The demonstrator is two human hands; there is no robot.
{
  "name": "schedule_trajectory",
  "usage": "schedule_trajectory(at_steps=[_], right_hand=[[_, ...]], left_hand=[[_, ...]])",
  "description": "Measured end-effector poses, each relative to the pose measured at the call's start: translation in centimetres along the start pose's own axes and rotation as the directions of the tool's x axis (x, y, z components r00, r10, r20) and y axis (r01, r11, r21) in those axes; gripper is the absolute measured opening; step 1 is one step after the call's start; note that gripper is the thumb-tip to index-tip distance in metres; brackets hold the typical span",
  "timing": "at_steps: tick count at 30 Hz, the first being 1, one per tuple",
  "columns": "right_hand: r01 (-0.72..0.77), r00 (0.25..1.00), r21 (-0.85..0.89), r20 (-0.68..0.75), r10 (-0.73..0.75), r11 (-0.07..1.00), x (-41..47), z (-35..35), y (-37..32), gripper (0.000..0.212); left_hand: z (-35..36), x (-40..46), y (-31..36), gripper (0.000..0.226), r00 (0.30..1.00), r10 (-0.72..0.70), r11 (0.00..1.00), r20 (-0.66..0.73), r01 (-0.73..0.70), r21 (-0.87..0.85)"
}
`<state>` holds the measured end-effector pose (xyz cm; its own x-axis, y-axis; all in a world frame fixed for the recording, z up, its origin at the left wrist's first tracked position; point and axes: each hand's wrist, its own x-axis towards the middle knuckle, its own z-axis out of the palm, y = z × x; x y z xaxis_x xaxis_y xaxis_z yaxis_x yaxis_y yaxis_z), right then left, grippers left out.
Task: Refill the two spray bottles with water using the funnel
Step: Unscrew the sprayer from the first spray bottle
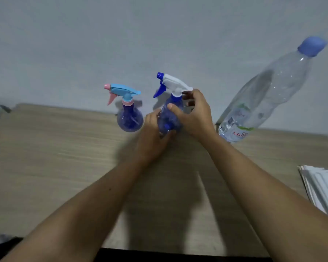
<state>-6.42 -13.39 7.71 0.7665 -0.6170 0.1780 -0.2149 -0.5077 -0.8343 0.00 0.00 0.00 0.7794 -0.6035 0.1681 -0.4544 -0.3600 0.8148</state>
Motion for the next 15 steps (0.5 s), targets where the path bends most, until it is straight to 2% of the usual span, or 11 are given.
schedule_trajectory(at_steps=[2,7,12,15], right_hand=[[-0.028,0.999,0.003,-0.025,0.028,1.0,0.3,0.4,-0.1,0.053],[-0.024,0.999,0.036,-0.026,0.025,0.999,0.0,0.8,-0.2,0.047],[0.007,1.0,0.033,0.018,-0.007,0.999,-1.5,0.1,-1.1,0.043],[0.0,1.0,0.062,0.016,-0.001,0.998,-3.7,-0.5,-1.7,0.041]], left_hand=[[-0.2,0.0,-0.7,0.073,0.998,0.006,1.0,-0.055,-0.007,-0.006],[0.2,0.3,-1.5,0.077,1.0,-0.025,0.998,-0.018,0.024,-0.065],[0.1,-0.5,-2.0,0.055,0.999,0.039,0.994,-0.029,-0.042,-0.1],[-0.1,-3.0,-2.0,0.065,1.0,0.028,0.986,0.006,-0.027,-0.165]])
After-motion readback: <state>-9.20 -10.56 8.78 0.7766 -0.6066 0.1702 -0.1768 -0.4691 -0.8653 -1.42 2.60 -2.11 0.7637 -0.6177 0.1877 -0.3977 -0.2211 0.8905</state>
